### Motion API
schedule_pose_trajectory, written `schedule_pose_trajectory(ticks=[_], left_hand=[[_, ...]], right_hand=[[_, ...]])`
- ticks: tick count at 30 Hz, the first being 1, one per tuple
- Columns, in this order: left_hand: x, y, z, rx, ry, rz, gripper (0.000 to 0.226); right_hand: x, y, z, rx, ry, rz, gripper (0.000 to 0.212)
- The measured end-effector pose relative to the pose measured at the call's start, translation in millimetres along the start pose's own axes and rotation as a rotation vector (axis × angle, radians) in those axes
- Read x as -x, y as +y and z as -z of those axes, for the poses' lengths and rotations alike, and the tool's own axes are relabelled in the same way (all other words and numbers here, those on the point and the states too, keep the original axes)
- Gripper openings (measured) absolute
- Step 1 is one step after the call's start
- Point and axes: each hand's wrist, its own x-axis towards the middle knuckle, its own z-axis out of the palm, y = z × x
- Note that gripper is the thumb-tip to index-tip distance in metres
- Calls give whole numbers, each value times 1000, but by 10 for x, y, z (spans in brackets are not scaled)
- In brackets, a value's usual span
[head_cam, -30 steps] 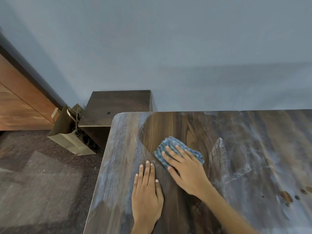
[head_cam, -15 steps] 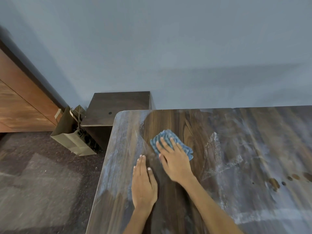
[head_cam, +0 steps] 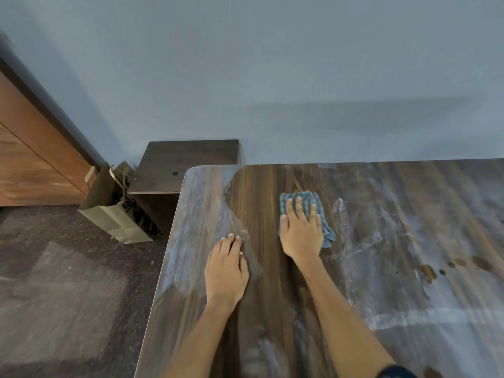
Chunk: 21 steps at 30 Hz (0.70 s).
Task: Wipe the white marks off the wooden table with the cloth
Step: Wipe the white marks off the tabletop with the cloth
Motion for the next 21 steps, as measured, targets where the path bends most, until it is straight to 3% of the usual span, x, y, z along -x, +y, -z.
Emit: schedule_pose_trajectory(ticks=[4, 8, 11, 17, 21], left_hand=[[43, -66, 12, 37, 11, -48, 39], [66, -46, -5, -11, 12, -32, 45], [51, -55, -27, -83, 13, -23, 50], [49, -28, -36, -85, 24, -30, 58], [97, -42, 30, 82, 74, -62, 70]], right_hand=[[297, -191, -132, 16, -21, 264, 50], [844, -9, -195, 44, -48, 385, 50], [999, 206, -135, 87, 22, 276, 52], [264, 99, -51, -22, 62, -84, 55], [198, -213, -125, 21, 18, 153, 53]])
